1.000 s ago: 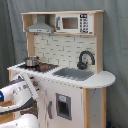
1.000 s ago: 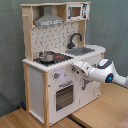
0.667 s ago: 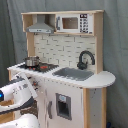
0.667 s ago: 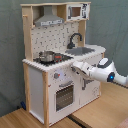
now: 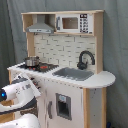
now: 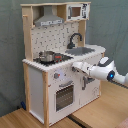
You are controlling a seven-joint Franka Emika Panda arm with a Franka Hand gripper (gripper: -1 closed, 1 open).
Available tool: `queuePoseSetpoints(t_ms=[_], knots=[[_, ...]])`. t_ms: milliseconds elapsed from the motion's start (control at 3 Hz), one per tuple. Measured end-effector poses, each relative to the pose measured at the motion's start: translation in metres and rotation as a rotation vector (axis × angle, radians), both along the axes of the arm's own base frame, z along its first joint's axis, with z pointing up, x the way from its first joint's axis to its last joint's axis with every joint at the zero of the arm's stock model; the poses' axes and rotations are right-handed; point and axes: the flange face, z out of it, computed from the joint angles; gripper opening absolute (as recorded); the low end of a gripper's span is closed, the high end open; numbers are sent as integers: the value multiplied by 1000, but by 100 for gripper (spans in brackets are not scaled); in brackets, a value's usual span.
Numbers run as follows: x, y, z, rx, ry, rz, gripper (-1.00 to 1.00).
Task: Play with the kitchen
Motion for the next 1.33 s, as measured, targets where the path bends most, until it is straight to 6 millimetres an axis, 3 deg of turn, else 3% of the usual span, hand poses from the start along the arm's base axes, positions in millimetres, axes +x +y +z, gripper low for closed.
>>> queuePoseSetpoints(t_ms=[333, 1000, 1333], knots=[[0, 0, 0, 2, -1, 0, -100], [0, 5, -1, -20, -9, 6, -100], [0, 5, -1, -138, -14, 16, -100]])
